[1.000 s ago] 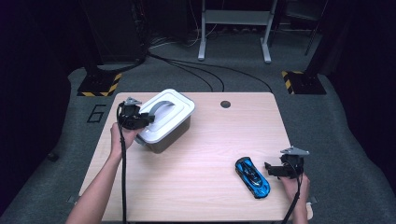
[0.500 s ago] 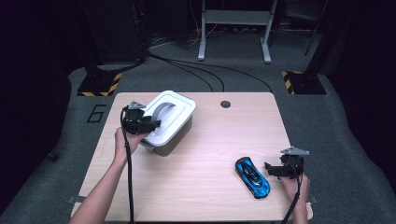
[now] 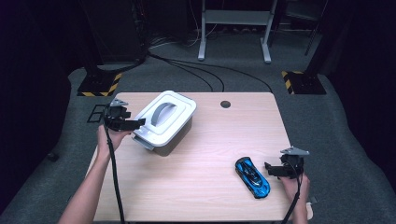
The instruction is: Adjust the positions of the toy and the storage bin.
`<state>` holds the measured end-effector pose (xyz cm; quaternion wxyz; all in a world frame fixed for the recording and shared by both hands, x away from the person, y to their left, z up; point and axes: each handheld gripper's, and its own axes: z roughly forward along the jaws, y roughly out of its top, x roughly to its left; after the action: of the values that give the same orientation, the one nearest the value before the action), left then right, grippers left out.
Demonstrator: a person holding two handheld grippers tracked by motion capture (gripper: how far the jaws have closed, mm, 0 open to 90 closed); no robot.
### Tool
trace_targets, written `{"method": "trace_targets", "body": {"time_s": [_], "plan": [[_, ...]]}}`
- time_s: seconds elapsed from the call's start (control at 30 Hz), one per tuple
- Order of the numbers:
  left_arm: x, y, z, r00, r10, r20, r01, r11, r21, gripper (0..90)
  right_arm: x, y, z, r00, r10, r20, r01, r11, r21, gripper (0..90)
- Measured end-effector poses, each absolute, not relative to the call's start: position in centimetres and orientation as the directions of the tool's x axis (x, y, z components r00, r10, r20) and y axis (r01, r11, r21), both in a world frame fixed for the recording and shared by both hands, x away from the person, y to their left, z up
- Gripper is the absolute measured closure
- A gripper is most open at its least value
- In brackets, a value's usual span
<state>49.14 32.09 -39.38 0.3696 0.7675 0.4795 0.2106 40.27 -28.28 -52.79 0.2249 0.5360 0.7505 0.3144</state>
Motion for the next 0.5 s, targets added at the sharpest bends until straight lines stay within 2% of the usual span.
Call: {"method": "trace_targets", "body": {"time_s": [0.1,0.2,0.3,0.4,0.5], "plan": [[49.4,32.7,-39.9,0.461,0.884,-0.08,0.589,-0.237,0.772,24.4,40.3,-28.3,-52.8,-0.324,0.946,-0.001,0.663,0.227,0.713,0.5],[49.5,33.0,-40.2,0.475,0.876,-0.077,0.592,-0.254,0.765,26.0,40.3,-28.3,-52.8,-0.324,0.946,0.0,0.663,0.227,0.713,0.6],[49.5,33.4,-40.5,0.479,0.87,-0.12,0.606,-0.229,0.761,26.0,40.3,-28.3,-52.8,-0.324,0.946,-0.001,0.663,0.228,0.713,0.6],[49.4,33.7,-40.9,0.493,0.848,-0.196,0.618,-0.183,0.765,32.6,40.3,-28.3,-52.8,-0.324,0.946,-0.001,0.663,0.228,0.713,0.7],[49.2,33.4,-41.0,0.499,0.842,-0.207,0.617,-0.177,0.767,34.1,40.3,-28.3,-52.8,-0.324,0.946,-0.001,0.663,0.227,0.713,0.7]]}}
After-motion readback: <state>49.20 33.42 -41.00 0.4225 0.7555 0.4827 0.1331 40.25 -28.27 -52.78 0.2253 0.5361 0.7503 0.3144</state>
